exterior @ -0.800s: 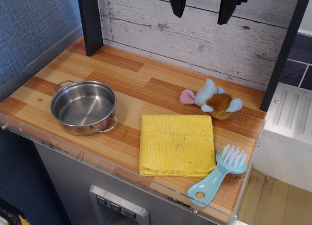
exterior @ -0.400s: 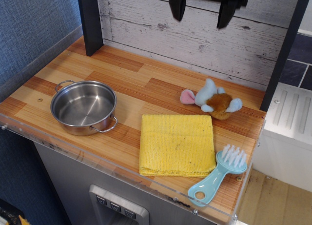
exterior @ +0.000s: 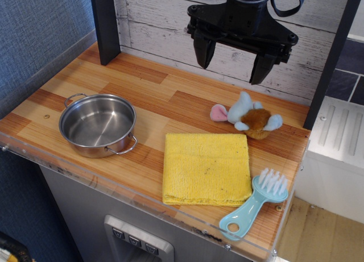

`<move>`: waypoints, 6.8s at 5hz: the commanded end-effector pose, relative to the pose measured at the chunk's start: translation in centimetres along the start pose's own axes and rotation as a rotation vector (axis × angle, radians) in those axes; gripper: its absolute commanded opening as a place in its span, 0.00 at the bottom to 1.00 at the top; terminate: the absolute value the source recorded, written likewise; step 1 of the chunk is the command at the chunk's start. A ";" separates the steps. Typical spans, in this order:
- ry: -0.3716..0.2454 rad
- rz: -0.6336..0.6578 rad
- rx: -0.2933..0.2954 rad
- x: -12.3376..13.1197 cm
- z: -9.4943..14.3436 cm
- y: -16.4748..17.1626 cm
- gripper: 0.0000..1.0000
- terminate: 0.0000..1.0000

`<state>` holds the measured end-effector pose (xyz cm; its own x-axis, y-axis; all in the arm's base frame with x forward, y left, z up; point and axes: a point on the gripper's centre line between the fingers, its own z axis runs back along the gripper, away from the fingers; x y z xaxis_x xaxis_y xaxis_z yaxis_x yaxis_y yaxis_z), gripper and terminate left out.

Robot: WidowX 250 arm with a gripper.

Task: Place the brush behind the cloth.

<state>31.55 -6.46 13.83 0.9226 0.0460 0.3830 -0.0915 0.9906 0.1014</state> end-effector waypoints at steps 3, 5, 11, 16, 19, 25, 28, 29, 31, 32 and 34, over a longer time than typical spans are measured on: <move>0.055 -0.123 -0.142 -8.9 0.0 -4.1 1.00 0.00; 0.155 -0.162 -0.159 -12.6 -2.8 -5.7 1.00 0.00; 0.195 -0.127 -0.132 -12.8 -5.6 -5.3 1.00 0.00; 0.204 -0.111 -0.102 -13.1 -8.0 -6.1 0.00 0.00; 0.120 -0.103 -0.128 -11.0 -5.3 -6.1 0.00 0.00; -0.032 0.237 0.016 -1.2 -1.4 6.8 0.00 0.00; 0.063 0.404 0.078 0.0 -8.8 9.1 0.00 0.00; 0.094 0.425 0.078 -0.4 -10.7 8.6 0.00 0.00; 0.123 0.456 0.054 -0.3 -13.2 6.9 0.00 0.00; 0.161 0.465 0.058 -0.3 -13.5 7.3 1.00 0.00; 0.180 0.471 0.072 -0.6 -12.7 7.0 1.00 0.00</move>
<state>35.82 2.20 0.98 0.8246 0.5263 0.2073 -0.5440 0.8383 0.0356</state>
